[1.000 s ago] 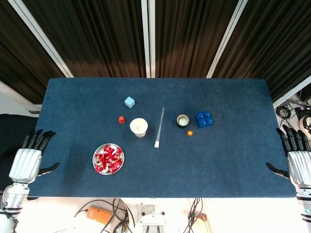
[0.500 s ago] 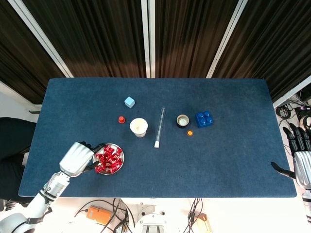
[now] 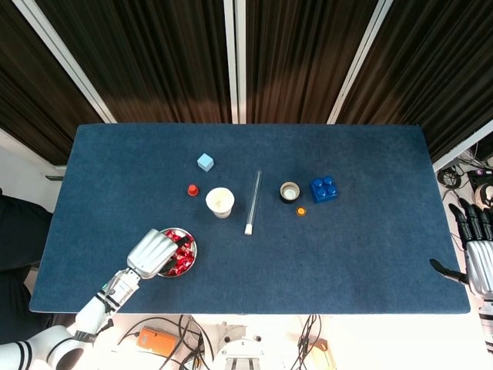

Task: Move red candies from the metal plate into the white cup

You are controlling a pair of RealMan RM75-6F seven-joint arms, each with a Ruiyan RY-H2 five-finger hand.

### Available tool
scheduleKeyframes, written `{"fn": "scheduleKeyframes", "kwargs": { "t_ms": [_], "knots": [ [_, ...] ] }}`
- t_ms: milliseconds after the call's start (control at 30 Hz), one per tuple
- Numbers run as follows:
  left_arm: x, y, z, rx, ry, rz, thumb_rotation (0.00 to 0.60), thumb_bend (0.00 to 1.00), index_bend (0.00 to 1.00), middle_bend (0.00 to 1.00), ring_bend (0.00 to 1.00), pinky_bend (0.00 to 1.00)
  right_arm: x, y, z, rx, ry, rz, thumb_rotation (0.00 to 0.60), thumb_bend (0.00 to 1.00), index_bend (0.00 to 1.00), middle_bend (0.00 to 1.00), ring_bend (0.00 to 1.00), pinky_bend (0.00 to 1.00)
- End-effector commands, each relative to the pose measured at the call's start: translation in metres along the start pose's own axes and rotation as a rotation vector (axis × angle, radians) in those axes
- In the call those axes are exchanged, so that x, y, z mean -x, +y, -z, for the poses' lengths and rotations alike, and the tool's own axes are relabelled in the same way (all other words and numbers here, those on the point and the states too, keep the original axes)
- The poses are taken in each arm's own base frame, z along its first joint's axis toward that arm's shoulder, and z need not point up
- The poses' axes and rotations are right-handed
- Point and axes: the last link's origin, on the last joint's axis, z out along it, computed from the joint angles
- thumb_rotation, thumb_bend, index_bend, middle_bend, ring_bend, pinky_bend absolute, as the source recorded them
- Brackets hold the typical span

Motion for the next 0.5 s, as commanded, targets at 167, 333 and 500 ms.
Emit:
{"fn": "scheduleKeyframes", "kwargs": {
  "t_ms": [167, 333, 500],
  "knots": [
    [0.01, 0.0, 0.002, -0.023, -0.036, 0.007, 0.6, 0.23, 0.39, 0.96, 0.89, 0.9, 0.002, 0.002, -0.001, 0.006, -0.008, -0.004, 0.6, 0.17, 0.0, 0.0, 0.0, 0.0],
    [0.017, 0.0, 0.002, -0.026, -0.052, 0.007, 0.6, 0.23, 0.4, 0.96, 0.89, 0.9, 0.005, 0.002, -0.002, 0.011, -0.022, -0.006, 0.6, 0.17, 0.0, 0.0, 0.0, 0.0],
    [0.022, 0.001, 0.0, -0.027, -0.061, -0.008, 0.6, 0.26, 0.42, 0.96, 0.89, 0.9, 0.005, 0.002, -0.003, 0.012, -0.024, -0.008, 0.6, 0.17, 0.0, 0.0, 0.0, 0.0]
  ]
}}
